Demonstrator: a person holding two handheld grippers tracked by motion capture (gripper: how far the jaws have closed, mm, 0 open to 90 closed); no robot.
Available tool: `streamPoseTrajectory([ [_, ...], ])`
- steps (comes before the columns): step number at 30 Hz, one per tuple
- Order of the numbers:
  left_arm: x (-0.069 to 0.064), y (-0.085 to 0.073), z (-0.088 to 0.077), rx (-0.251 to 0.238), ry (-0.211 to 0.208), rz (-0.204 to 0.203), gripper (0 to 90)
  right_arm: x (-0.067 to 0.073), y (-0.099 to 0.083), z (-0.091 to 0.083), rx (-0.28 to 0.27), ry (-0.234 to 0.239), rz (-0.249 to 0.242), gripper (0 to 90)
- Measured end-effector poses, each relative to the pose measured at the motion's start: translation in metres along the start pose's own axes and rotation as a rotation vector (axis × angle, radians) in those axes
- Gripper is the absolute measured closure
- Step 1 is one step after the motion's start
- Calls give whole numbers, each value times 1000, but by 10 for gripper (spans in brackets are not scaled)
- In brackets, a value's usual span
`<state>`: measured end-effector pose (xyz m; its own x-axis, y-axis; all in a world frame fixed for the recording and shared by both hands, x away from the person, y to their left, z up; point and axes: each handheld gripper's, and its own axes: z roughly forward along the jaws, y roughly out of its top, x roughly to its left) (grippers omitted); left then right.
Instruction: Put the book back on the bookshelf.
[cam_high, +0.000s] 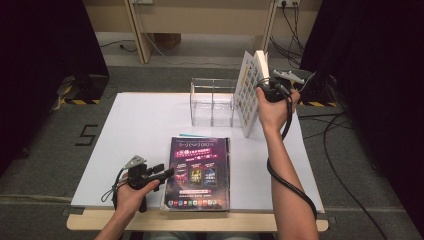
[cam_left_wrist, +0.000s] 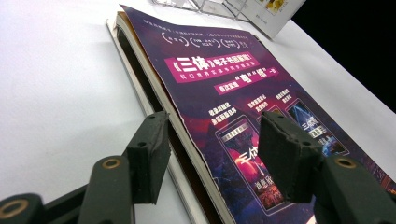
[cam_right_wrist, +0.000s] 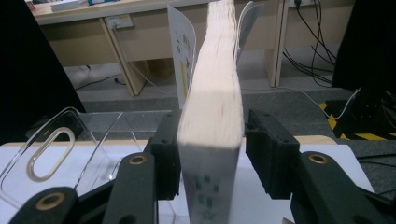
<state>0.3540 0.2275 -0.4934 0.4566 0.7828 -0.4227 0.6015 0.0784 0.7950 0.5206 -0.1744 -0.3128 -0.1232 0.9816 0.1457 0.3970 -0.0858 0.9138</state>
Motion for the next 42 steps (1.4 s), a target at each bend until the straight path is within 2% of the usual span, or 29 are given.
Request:
streamPoseTrajectory([
  [6, -2, 2, 1, 3, 27, 13, 397, -1, -7, -17, -4, 16, 3, 566],
  [13, -1, 4, 5, 2, 36, 7, 392, -3, -17, -37, -1, 42, 16, 556],
  [25, 1, 7, 12, 9, 43, -9, 412, -6, -48, -53, 55, 82, 27, 560],
  [30, 2, 7, 16, 20, 62, -24, 418, -7, -65, -56, 121, 112, 29, 567],
  [37, 3, 8, 23, 27, 62, -39, 435, -1, -101, -50, 228, 174, 22, 570],
  [38, 3, 8, 23, 27, 62, -39, 441, -1, -101, -50, 228, 174, 22, 570],
  [39, 4, 8, 24, 30, 66, -43, 445, 0, -112, -47, 253, 189, 27, 570],
  [42, 5, 7, 25, 33, 70, -52, 450, 2, -126, -44, 288, 208, 27, 570],
])
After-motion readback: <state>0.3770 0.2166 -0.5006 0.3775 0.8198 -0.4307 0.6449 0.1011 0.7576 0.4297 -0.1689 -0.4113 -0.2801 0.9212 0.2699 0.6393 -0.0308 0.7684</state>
